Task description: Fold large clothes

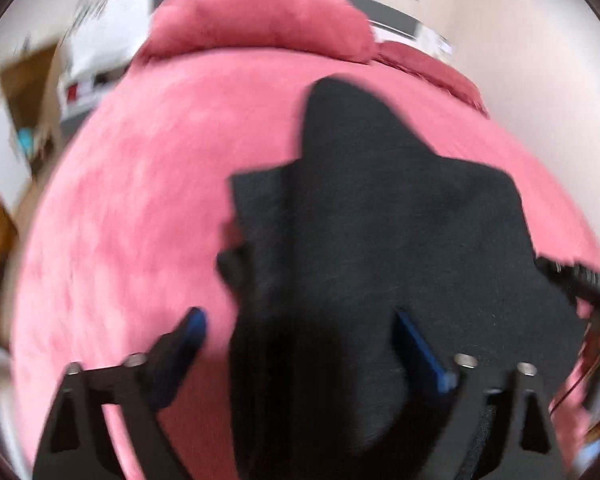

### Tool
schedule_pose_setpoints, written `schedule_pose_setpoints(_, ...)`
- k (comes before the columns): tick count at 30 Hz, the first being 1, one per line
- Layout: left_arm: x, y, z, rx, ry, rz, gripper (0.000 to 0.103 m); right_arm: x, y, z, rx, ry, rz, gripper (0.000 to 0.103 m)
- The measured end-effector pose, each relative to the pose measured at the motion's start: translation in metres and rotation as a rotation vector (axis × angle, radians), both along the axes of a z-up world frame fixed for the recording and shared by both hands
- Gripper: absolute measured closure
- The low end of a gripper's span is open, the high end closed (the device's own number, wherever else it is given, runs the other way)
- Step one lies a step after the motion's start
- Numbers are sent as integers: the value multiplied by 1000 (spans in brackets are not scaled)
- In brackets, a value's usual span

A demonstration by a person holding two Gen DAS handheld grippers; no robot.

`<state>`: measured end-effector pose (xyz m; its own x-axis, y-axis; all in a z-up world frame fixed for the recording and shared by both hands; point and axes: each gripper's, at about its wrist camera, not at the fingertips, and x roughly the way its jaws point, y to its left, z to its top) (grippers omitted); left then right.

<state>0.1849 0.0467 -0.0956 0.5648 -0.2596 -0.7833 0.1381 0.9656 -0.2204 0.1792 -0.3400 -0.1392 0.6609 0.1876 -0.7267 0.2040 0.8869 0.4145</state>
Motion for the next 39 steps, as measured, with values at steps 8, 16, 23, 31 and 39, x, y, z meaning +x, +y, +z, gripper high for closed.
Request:
schedule_pose_setpoints(8, -42, 45, -13, -204, 20, 79, 2, -56, 9, -1, -59, -50, -63, 42)
schedule_pose_setpoints(16, -133, 38, 1, -82, -81, 65, 4, -142, 39, 6, -101, -161, -197, 39)
schedule_pose_setpoints(23, -195, -14, -23, 117, -93, -91, 4, -203, 93, -4, -110, -152, -78, 39)
schedule_pose_setpoints(31, -221, -41, -26, 247, -148, -68, 3, -230, 139, 4, -171, -174, 72, 39)
schedule_pose_setpoints(39, -231, -33, -20, 266, -169, -10, 0, -247, 169, 15, -245, -220, 162, 39)
